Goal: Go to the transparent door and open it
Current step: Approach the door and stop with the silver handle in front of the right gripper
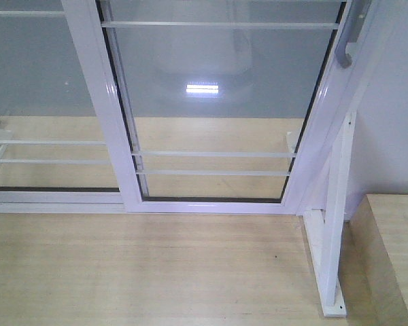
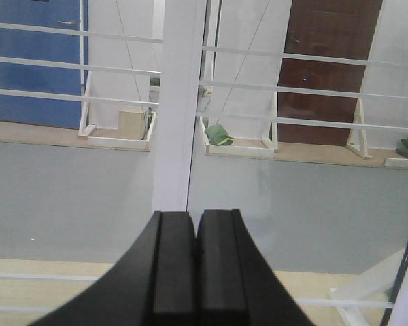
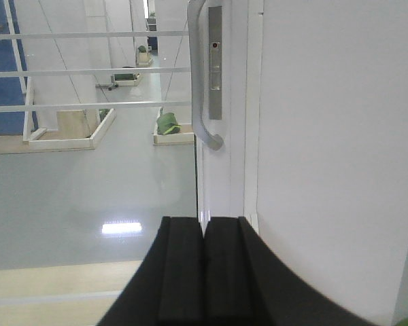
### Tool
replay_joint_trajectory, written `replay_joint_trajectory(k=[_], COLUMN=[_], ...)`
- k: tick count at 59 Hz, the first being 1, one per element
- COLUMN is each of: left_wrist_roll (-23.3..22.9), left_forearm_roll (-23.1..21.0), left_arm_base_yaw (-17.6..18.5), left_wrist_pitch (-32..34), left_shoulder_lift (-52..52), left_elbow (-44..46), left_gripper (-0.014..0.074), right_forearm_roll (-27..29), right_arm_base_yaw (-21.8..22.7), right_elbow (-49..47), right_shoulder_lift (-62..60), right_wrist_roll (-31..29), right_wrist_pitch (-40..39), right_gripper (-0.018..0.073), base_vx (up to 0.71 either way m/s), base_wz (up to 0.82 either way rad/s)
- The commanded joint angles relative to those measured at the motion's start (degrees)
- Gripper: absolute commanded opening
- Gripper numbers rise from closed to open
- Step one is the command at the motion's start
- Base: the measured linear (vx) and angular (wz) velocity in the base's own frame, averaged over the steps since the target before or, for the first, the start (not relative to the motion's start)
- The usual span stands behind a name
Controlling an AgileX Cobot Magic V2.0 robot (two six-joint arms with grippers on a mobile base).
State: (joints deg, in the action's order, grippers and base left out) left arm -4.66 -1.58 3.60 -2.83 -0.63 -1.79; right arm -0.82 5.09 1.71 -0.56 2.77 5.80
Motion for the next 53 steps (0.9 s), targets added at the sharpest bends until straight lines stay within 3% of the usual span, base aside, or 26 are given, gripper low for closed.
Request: replay_joint_trajectory(k=[1, 53], left_wrist_roll=[-0.4, -0.4], left_forearm_roll=[-0.26, -0.26], left_arm_base_yaw=[0.34, 0.34], left_wrist_pitch=[4.75, 4.75], left_shoulder_lift=[-0.83, -0.83], left_elbow=[-0.92, -0.92], left_gripper=[0.0003, 0.0003], right_forearm_roll=[-0.09, -0.09], right_arm_base_yaw=[0.22, 0.22], right_elbow=[0.26, 0.26], right_shoulder_lift=[-0.98, -0.98], right_wrist_roll=[-0.18, -0.18], right_wrist_pitch=[-4.58, -4.58], right_gripper=[-0.0009, -0.0009], base_vx=[0.33, 0.22], base_wz=[-0.03, -0.01])
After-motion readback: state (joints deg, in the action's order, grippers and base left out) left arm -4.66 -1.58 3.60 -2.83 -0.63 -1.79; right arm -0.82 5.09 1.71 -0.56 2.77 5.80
